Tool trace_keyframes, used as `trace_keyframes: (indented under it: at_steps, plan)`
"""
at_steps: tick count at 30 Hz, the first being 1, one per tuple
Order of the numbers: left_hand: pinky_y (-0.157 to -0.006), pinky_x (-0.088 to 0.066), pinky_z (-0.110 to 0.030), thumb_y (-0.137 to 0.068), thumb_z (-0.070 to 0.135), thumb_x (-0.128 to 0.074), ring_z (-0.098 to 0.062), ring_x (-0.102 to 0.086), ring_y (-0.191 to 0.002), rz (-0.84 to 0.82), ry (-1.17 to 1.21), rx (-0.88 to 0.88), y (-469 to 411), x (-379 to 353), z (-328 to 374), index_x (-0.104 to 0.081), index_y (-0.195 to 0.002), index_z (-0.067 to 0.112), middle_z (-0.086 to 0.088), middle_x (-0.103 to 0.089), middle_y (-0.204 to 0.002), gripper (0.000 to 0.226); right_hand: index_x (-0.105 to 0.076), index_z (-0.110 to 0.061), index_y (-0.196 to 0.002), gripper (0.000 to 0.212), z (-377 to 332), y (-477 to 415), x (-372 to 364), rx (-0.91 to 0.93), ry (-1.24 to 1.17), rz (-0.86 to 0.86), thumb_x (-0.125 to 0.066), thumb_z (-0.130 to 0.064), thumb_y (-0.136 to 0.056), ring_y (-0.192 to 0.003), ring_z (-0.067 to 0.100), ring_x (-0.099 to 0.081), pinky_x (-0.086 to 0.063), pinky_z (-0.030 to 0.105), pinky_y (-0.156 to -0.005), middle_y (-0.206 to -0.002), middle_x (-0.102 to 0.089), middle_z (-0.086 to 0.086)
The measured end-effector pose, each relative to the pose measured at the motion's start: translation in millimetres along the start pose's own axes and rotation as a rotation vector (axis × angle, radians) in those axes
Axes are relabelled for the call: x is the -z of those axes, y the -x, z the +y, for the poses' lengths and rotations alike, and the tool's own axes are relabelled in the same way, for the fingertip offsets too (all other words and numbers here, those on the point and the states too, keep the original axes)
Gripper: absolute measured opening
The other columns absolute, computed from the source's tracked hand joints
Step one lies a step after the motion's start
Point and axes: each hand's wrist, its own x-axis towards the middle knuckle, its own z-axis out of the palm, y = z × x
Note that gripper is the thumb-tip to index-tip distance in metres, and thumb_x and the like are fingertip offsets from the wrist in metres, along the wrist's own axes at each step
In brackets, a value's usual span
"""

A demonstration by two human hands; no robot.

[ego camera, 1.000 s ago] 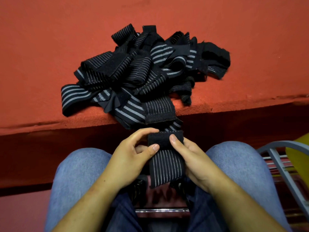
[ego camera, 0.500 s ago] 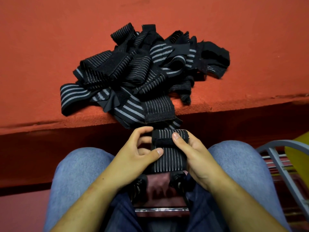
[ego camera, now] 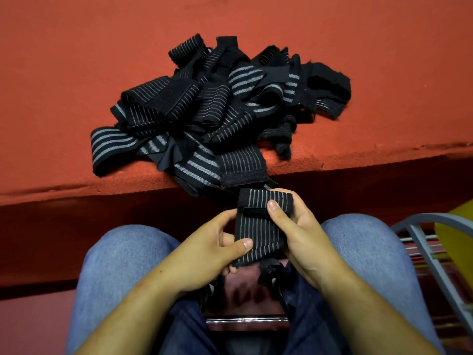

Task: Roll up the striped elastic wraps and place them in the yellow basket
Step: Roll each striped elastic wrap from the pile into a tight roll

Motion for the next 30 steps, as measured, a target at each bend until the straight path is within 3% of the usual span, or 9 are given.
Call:
trace_keyframes:
  at_steps: [5, 8, 11, 14, 18, 21, 26, 28, 30]
  plan:
    - [-0.047, -0.037, -0.019, -0.107, 0.018, -0.056, -0.009, -0.044, -0.048, -0.032, -0.002, 0.011, -1.3, -1.1, -0.8, -0.057, -0.132, 0.029, 0.000, -0.060, -0.063, 0.028, -0.066, -0.028, -0.120, 0.025, 0.0, -1.1, -1.0, 0.025, 0.001, -0.001, -0.071, -0.035, -0.096, -0.110, 0.020, -0.070, -0.056, 0.045, -0.097, -0.116, -0.074, 0.004]
    - [-0.052, -0.039, -0.019, -0.106, 0.026, -0.058, -0.009, -0.047, -0.053, -0.024, 0.012, 0.022, -1.7, -1.1, -1.8, -0.069, -0.115, 0.023, 0.001, -0.059, -0.066, 0.014, -0.066, -0.029, -0.121, 0.026, 0.2, -1.0, 0.4, 0.018, -0.019, 0.004, -0.070, -0.035, -0.095, -0.113, 0.022, -0.070, -0.056, 0.048, -0.101, -0.118, -0.074, 0.004]
    - [-0.061, -0.043, -0.024, -0.101, 0.036, -0.065, -0.011, -0.052, -0.066, -0.037, -0.009, 0.036, 0.4, -1.5, -2.5, -0.073, -0.101, 0.013, 0.001, -0.061, -0.074, 0.024, -0.065, -0.028, -0.122, 0.030, 0.1, -0.8, 1.9, 0.008, -0.039, 0.004, -0.069, -0.035, -0.093, -0.113, 0.023, -0.070, -0.055, 0.051, -0.102, -0.119, -0.073, 0.004]
    - [-0.062, -0.041, -0.024, -0.101, 0.031, -0.064, -0.009, -0.051, -0.063, -0.055, -0.075, 0.054, 0.8, -1.1, -4.9, -0.070, -0.089, 0.011, 0.004, -0.062, -0.069, 0.024, -0.066, -0.029, -0.122, 0.028, -1.2, 0.1, 0.9, -0.008, -0.057, -0.021, -0.070, -0.035, -0.095, -0.111, 0.021, -0.070, -0.056, 0.049, -0.100, -0.118, -0.073, 0.003]
    - [-0.075, -0.049, -0.019, -0.097, 0.047, -0.061, 0.000, -0.067, -0.080, 0.022, -0.026, 0.032, -1.2, -4.2, -1.1, -0.073, -0.107, 0.020, 0.012, -0.076, -0.088, 0.032, -0.063, -0.022, -0.125, 0.032, -3.3, 0.6, -0.2, -0.053, -0.142, -0.048, -0.071, -0.027, -0.095, -0.112, 0.024, -0.069, -0.058, 0.047, -0.096, -0.121, -0.071, 0.011]
    - [-0.080, -0.051, -0.030, -0.091, 0.070, -0.054, -0.004, -0.065, -0.088, 0.156, -0.002, -0.018, -5.5, -0.2, -2.7, -0.071, -0.115, 0.031, 0.012, -0.074, -0.098, 0.049, -0.064, -0.023, -0.124, 0.032, -3.2, -0.4, -1.1, -0.089, -0.176, -0.085, -0.072, -0.024, -0.093, -0.108, 0.023, -0.069, -0.059, 0.045, -0.092, -0.119, -0.070, 0.010]
    - [-0.073, -0.051, -0.028, -0.093, 0.068, -0.057, -0.011, -0.059, -0.083, 0.250, 0.122, -0.091, -7.7, -0.2, 0.2, -0.072, -0.121, 0.029, 0.004, -0.069, -0.093, 0.050, -0.066, -0.030, -0.119, 0.034, -1.3, 0.3, -1.1, -0.112, -0.129, -0.158, -0.065, -0.020, -0.087, -0.099, 0.020, -0.069, -0.058, 0.038, -0.078, -0.111, -0.070, 0.004]
    - [-0.077, -0.054, -0.031, -0.097, 0.055, -0.061, -0.010, -0.066, -0.085, 0.226, 0.167, -0.093, -6.4, -1.9, 1.6, -0.071, -0.120, 0.024, 0.000, -0.075, -0.094, 0.040, -0.065, -0.030, -0.120, 0.033, -2.8, 1.8, -2.1, -0.129, -0.110, -0.179, -0.065, -0.017, -0.090, -0.096, 0.020, -0.070, -0.058, 0.034, -0.071, -0.111, -0.070, 0.005]
    - [-0.086, -0.056, -0.038, -0.097, 0.043, -0.066, -0.016, -0.070, -0.095, 0.216, 0.184, -0.099, -5.3, -1.3, 1.8, -0.072, -0.116, 0.027, -0.015, -0.076, -0.104, 0.025, -0.065, -0.029, -0.122, 0.032, -3.7, 3.0, -3.1, -0.149, -0.103, -0.182, -0.061, -0.008, -0.098, -0.097, 0.020, -0.070, -0.059, 0.037, -0.077, -0.113, -0.069, 0.006]
